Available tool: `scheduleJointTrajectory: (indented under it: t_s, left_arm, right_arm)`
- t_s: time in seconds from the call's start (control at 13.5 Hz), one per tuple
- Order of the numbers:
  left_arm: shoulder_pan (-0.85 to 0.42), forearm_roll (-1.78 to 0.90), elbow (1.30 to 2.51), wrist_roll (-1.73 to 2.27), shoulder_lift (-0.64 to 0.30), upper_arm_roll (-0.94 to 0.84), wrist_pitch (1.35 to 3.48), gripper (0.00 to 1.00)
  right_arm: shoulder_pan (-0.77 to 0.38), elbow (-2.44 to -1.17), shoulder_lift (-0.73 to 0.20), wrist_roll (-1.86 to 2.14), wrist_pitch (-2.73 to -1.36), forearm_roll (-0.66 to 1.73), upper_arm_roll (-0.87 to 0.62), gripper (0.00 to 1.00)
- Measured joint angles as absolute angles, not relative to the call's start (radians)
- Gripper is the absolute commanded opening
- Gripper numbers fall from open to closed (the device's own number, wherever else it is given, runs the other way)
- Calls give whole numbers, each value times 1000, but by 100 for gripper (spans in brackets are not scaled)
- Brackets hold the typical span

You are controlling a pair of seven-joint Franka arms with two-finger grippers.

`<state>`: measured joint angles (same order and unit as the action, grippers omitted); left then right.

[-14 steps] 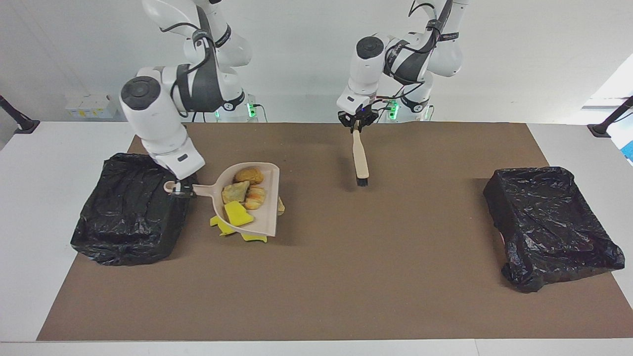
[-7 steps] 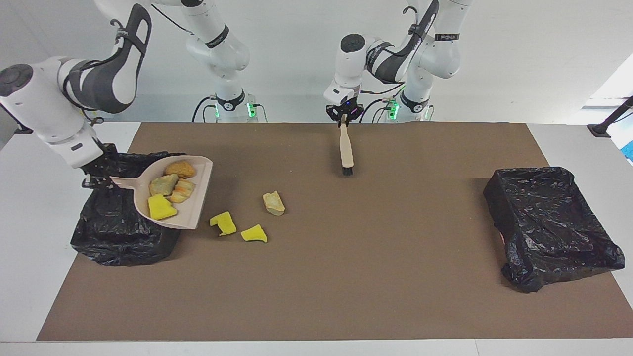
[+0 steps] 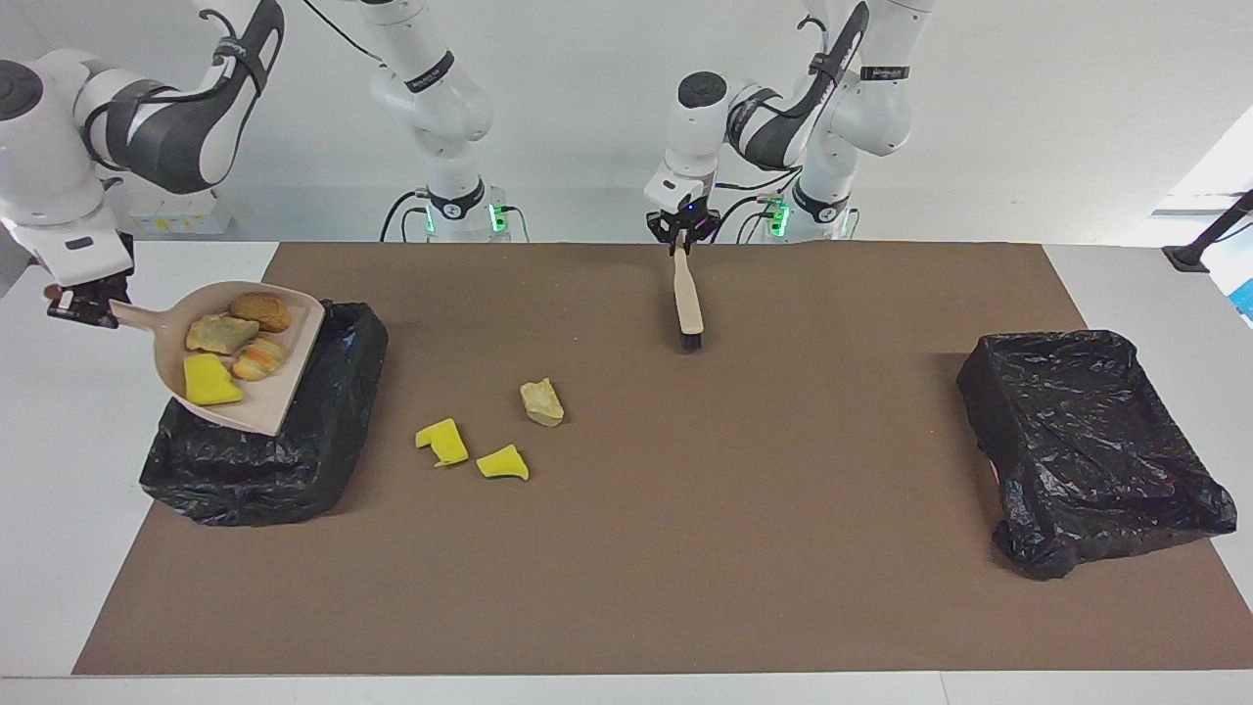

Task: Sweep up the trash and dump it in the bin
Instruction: 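Carry the dustpan to the bin and tip it with the right gripper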

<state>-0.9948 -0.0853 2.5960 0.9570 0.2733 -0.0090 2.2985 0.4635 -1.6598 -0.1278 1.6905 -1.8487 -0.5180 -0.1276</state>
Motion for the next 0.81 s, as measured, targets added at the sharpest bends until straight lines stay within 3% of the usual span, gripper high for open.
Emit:
scheduleJointTrajectory:
  t_s: [0.3,0.44,0.52,0.66,0.74,0.81]
  left_arm:
    - [-988,-86,2598,957,262,-2,2303,5]
    - [-982,-90,2598,957,262,4,2303,16]
    - [-974,-94,2598,957,262,5,2303,26]
    - [-967,-99,2595,951,260,8,2303,33]
    - [-960,-100,2590,941,255,8,2302,44]
    - [-952,-100,2580,927,245,8,2298,45]
  right_arm:
    - [361,-1748,-92,1439,-1848,-783,-133,0]
    - [331,-1785,-64,1390,-1843,-866,-134,0]
    - [326,-1791,-55,1385,-1841,-892,-134,0]
    - [326,-1793,-46,1385,-1830,-914,-133,0]
    - [326,-1793,-43,1385,-1828,-921,-132,0]
    - [325,-1793,-42,1385,-1828,-941,-133,0]
